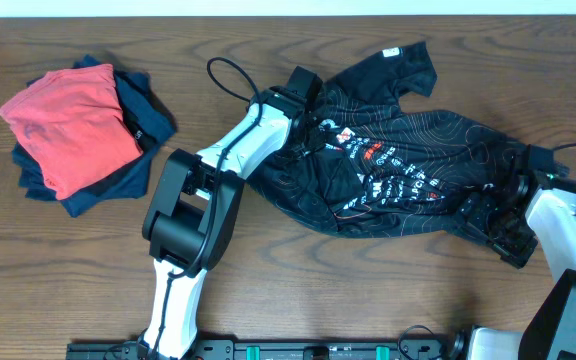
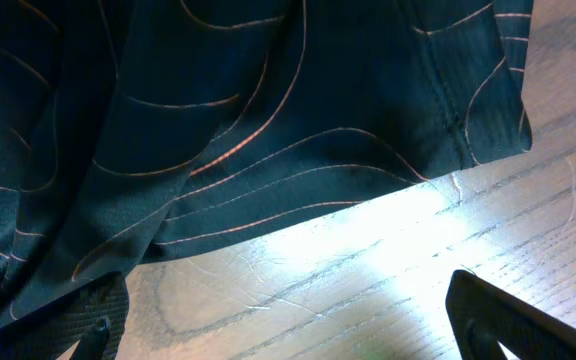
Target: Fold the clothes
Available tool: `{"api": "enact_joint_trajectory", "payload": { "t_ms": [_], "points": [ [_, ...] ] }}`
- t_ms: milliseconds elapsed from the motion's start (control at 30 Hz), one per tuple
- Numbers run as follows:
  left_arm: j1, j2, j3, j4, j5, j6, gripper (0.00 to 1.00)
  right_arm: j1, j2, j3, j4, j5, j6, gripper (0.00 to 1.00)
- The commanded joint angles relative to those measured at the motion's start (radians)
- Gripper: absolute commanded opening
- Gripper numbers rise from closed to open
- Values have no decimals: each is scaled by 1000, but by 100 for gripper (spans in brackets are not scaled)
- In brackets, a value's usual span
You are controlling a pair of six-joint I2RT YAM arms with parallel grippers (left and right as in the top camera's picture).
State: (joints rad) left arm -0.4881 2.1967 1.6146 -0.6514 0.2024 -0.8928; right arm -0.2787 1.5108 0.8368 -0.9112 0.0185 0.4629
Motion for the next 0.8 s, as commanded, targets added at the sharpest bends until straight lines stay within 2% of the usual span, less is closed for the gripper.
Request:
{"api": "enact_joint_trajectory", "payload": {
  "t_ms": [0,100,333,433,633,767],
  "points": [
    [-2,34,-7,-6,-12,-3,39,-12,0,0,0,0,-8,99],
    [-2,34,-7,-13,-12,-3,28,-12,0,0,-1,0,-8,99],
    [-2,32,-6,-33,-12,-2,10,-12,0,0,-1,0,-8,99],
    [-2,16,-6,-52,-13,10,6,-12,0,0,-2,0,-8,99],
    [-2,-51,-6,-101,-18,114,6,-12,0,0,-3,-1,-8,99],
    [-2,-119,-6,-196,-116,137,6,-12,0,0,-6,0,-8,99]
  ]
}}
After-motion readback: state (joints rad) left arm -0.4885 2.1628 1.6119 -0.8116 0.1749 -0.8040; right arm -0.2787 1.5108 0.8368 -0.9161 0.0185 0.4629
